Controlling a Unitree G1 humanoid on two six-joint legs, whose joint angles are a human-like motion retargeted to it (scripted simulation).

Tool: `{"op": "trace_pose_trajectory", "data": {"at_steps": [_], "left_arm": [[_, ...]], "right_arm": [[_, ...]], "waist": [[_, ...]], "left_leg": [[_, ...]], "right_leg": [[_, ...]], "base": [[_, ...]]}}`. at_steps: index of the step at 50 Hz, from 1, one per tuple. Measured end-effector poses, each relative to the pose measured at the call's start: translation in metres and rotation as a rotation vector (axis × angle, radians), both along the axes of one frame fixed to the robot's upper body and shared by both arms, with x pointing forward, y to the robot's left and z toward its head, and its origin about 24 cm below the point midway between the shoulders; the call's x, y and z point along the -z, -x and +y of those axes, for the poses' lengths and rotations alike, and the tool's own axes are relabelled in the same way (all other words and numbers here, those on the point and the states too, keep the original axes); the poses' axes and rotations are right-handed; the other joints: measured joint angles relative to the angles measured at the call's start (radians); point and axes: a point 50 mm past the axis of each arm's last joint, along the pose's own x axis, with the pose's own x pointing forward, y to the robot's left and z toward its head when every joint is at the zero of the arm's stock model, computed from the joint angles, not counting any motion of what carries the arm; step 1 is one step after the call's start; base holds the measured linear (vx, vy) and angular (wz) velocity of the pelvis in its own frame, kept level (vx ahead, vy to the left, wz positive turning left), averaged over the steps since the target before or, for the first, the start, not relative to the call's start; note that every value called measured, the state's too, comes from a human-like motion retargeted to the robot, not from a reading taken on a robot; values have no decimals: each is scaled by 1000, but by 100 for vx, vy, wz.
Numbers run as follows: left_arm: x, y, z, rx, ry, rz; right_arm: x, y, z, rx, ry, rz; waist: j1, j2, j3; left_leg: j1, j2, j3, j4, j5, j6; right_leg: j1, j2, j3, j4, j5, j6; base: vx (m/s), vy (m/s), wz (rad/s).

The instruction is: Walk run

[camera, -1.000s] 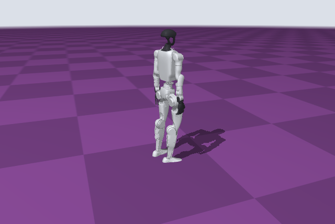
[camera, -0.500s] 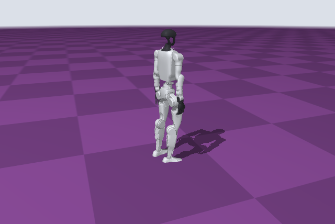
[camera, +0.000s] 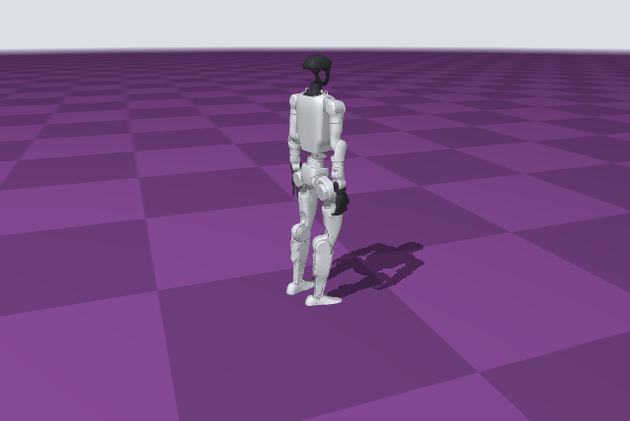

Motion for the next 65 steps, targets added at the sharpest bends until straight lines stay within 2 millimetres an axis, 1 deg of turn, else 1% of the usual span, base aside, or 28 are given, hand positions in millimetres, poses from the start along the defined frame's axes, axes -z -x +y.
{"op": "trace_pose_trajectory", "data": {"at_steps": [45, 58, 65], "left_arm": [[0, 5, -2, 17, 9, 21], [0, 2, -2, 32, 9, 17], [0, -4, -3, 45, 13, 1]], "right_arm": [[0, 2, 3, -4, -3, 0], [1, 0, 4, -14, -7, -4], [0, 0, 3, -25, -1, -7]], "waist": [[0, -2, 6], [-6, 0, 10], [-8, 4, 15]], "left_leg": [[13, 2, 2, -1, -5, 0], [12, 7, 13, -1, 0, -8], [14, 16, 28, -1, 2, -19]], "right_leg": [[14, 4, -1, -2, -2, 1], [11, 8, 6, 1, -4, 0], [7, 16, 18, 3, -4, -5]], "base": [[0, 0, 0], [0, 0, 0], [-1, -3, -5]]}}
